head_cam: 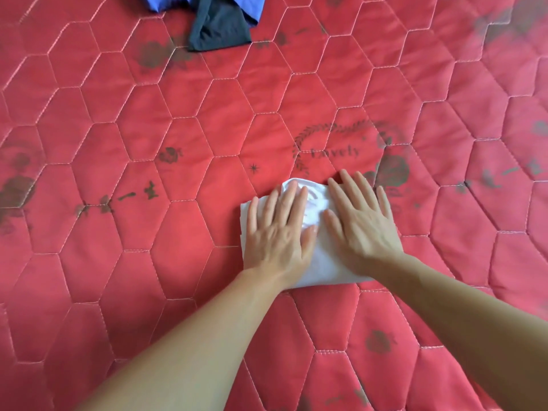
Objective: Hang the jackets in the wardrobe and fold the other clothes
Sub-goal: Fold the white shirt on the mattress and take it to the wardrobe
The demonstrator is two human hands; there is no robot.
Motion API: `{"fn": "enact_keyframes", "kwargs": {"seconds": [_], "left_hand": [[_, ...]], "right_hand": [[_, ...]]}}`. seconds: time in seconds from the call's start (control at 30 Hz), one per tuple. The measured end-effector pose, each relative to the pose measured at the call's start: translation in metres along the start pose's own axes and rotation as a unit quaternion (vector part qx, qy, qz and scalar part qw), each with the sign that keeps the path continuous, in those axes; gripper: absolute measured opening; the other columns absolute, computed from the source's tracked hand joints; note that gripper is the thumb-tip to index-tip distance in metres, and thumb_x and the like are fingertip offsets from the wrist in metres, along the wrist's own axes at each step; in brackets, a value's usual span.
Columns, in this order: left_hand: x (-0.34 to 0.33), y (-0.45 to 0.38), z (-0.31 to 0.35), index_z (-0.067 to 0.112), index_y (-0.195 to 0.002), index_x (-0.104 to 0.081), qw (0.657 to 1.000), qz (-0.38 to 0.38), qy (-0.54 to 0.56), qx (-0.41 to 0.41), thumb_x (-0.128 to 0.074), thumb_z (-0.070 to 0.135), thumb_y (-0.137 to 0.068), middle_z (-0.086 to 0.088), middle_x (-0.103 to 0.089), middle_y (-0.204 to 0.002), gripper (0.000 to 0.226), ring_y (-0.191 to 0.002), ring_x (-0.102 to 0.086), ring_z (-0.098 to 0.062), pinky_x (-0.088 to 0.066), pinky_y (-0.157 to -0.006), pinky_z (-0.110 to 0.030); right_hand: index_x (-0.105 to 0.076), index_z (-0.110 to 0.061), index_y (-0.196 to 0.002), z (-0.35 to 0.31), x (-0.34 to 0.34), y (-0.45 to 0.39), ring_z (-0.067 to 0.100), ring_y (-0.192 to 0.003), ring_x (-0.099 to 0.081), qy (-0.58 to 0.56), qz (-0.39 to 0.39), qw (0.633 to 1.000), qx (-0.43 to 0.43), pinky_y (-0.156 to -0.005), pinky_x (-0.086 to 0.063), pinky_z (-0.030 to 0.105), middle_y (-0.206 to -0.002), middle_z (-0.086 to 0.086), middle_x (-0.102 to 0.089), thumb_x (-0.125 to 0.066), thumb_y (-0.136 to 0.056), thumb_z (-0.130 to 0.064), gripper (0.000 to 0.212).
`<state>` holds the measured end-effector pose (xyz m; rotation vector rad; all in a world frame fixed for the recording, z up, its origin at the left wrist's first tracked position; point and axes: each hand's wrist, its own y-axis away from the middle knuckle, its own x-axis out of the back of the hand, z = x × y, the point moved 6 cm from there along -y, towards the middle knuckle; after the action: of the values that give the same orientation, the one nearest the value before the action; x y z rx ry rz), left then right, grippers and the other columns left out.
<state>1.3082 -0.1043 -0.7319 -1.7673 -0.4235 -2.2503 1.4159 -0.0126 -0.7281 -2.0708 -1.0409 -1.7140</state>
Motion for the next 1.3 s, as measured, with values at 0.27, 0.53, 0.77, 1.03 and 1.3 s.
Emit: {"fn": "enact_keyframes", "kwargs": {"seconds": [0.27, 0.53, 0.77, 1.03, 1.3], "left_hand": [[0.012, -0.011, -0.008, 0.021, -0.152, -0.025, 0.999, -0.049, 0.003, 0.010, -0.031, 0.063, -0.085, -0.004, -0.023, -0.160, 0.079, -0.130, -0.044, -0.027, -0.034, -0.104, -0.046], [0.027, 0.017, -0.009, 0.019, -0.145, -0.027, 0.981, -0.183, -0.053, 0.037, -0.034, 0.079, -0.081, -0.003, -0.048, -0.133, 0.088, -0.122, -0.048, -0.026, -0.035, -0.096, -0.040], [0.020, 0.065, 0.010, 0.016, -0.107, -0.052, 0.966, -0.223, 0.054, 0.122, -0.035, 0.069, -0.089, -0.007, -0.065, -0.110, 0.059, -0.110, -0.056, -0.028, -0.040, -0.089, -0.039], [0.037, 0.084, 0.008, 0.020, -0.110, -0.054, 0.742, -0.143, 0.508, 0.413, -0.064, 0.060, -0.080, 0.003, -0.065, -0.101, 0.051, -0.093, -0.063, -0.017, -0.049, -0.087, -0.035], [0.191, 0.065, -0.017, 0.016, -0.085, -0.065, 0.671, -0.044, 0.600, 0.432, -0.063, 0.061, -0.082, 0.000, -0.067, -0.075, 0.045, -0.069, -0.065, -0.019, -0.050, -0.062, -0.027]], "right_hand": [[-0.022, -0.020, -0.153, 0.000, 0.000, -0.004, 0.023, -0.150, -0.006, 0.040, -0.018, 0.999, -0.002, -0.119, -0.008, 0.048, -0.162, 0.002, -0.013, -0.007, -0.088, -0.055, 0.075], [-0.035, -0.022, -0.145, 0.022, 0.012, 0.102, 0.022, -0.135, -0.032, -0.238, 0.119, 0.914, -0.308, -0.108, -0.028, 0.045, -0.146, 0.006, -0.037, -0.054, -0.070, -0.070, 0.091], [-0.056, -0.024, -0.103, -0.008, -0.015, 0.149, 0.009, -0.084, -0.063, -0.476, 0.058, 0.802, -0.357, -0.070, -0.047, 0.023, -0.090, -0.008, -0.065, -0.069, -0.084, -0.039, 0.027], [-0.054, -0.031, -0.105, -0.024, 0.020, 0.121, -0.009, -0.076, -0.060, -0.530, 0.058, 0.805, -0.260, -0.061, -0.045, 0.007, -0.097, -0.012, -0.064, -0.066, -0.090, -0.026, 0.020], [-0.060, -0.018, -0.087, -0.102, 0.166, 0.089, 0.009, -0.073, -0.059, -0.505, 0.111, 0.833, -0.197, -0.068, -0.047, 0.030, -0.082, -0.012, -0.062, -0.060, -0.087, -0.054, 0.036]]}}
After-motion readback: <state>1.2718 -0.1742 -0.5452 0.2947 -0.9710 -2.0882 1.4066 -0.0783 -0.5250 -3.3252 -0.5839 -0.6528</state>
